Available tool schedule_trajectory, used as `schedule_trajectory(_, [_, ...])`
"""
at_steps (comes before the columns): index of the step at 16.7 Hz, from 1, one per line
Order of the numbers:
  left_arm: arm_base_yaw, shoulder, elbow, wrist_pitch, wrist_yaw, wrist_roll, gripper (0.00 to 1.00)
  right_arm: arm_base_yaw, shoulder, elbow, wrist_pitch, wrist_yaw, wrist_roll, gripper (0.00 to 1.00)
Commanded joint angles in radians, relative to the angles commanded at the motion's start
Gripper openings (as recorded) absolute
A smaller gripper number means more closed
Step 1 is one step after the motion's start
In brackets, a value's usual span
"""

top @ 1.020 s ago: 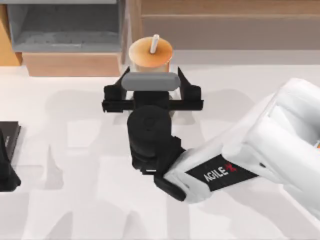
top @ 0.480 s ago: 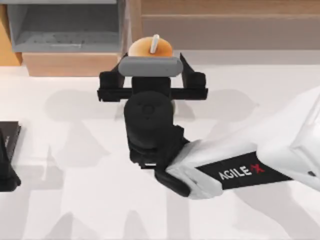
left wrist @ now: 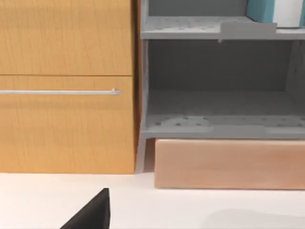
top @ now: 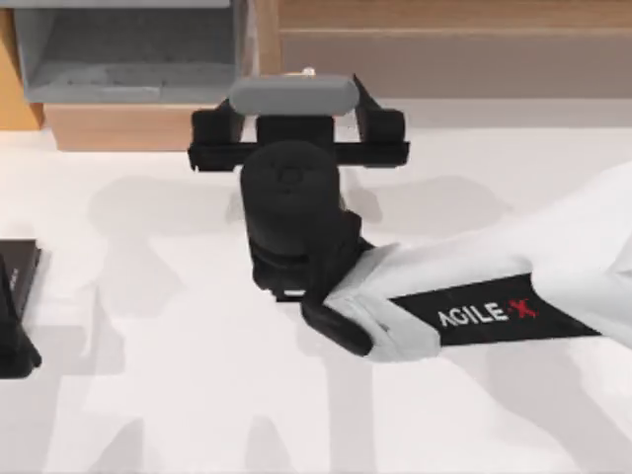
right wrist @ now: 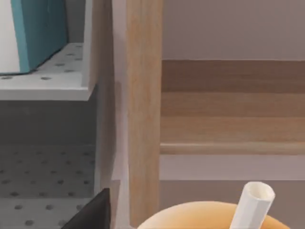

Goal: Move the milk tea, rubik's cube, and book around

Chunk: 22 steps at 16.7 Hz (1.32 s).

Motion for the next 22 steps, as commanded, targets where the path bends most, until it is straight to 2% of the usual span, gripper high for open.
schedule_trajectory(3, [0.0, 0.0, 0.0, 0.0, 0.0, 0.0, 1.0, -0.061, -0.047, 0.105, -0.179, -0.064, -0.002, 1.0])
schedule_trajectory(6, [0.0, 0.0, 0.0, 0.0, 0.0, 0.0, 1.0, -0.153, -0.104, 0.217, -0.439, -0.161, -0.012, 1.0])
schedule_trajectory(12, [0.0, 0.0, 0.0, 0.0, 0.0, 0.0, 1.0, -0.4, -0.171, 0.376, -1.152, -0.417, -0.065, 1.0])
schedule_trajectory(17, [0.0, 0.0, 0.0, 0.0, 0.0, 0.0, 1.0, -0.631, -0.172, 0.417, -1.644, -0.663, -0.133, 1.0])
schedule_trajectory(22, [0.0, 0.0, 0.0, 0.0, 0.0, 0.0, 1.0, -0.82, -0.148, 0.399, -1.97, -0.87, -0.194, 1.0])
